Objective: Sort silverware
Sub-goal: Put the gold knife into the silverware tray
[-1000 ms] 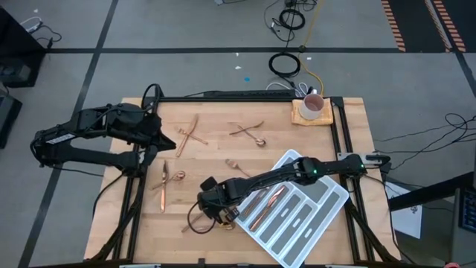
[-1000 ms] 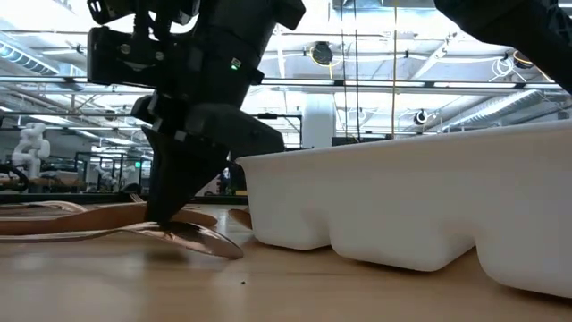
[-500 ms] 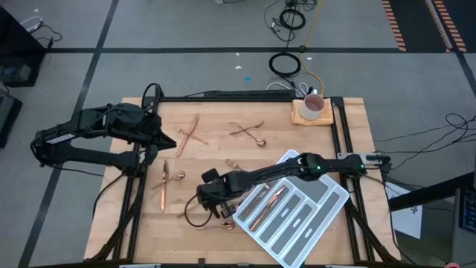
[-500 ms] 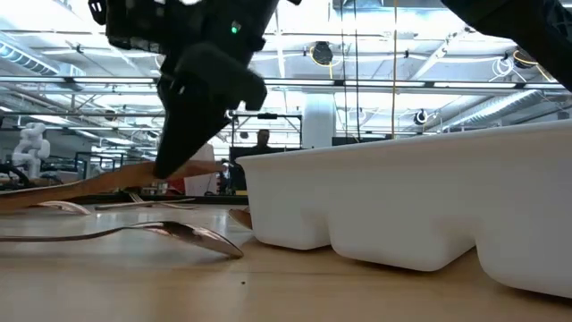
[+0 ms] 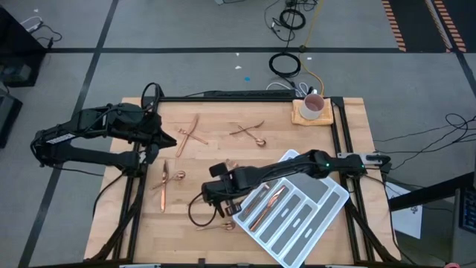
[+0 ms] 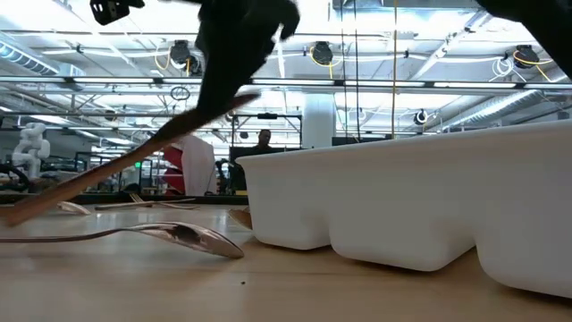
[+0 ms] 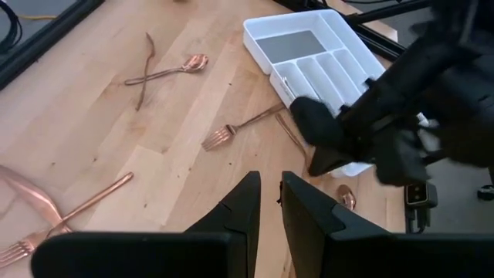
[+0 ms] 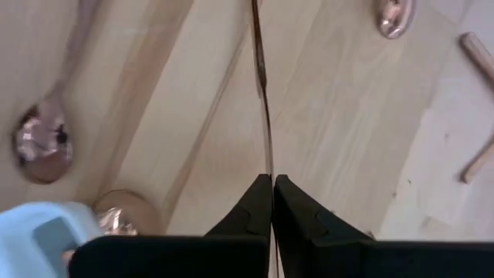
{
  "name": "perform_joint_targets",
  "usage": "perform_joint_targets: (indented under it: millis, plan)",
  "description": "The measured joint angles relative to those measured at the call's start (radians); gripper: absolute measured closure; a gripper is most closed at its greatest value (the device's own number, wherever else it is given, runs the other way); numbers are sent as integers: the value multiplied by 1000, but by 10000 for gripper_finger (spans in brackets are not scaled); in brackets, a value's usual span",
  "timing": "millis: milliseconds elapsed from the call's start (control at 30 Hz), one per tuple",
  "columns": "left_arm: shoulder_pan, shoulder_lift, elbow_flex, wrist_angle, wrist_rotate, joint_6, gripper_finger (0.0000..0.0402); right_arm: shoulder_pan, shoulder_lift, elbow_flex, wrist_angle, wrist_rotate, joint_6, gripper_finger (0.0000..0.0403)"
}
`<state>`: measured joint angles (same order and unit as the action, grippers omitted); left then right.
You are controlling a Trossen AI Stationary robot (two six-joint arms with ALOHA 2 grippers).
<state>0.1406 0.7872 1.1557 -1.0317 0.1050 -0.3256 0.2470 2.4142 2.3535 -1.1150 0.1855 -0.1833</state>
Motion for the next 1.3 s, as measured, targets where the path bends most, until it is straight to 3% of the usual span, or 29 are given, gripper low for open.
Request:
perform_joint_targets:
  millis: [833, 1300]
  plan:
    - [1, 3, 0, 5, -103, 80, 343, 62, -134, 2, -112, 80, 221, 403]
    - [1, 3, 0, 5, -107, 97, 343, 192, -390, 3, -368, 76, 604, 403]
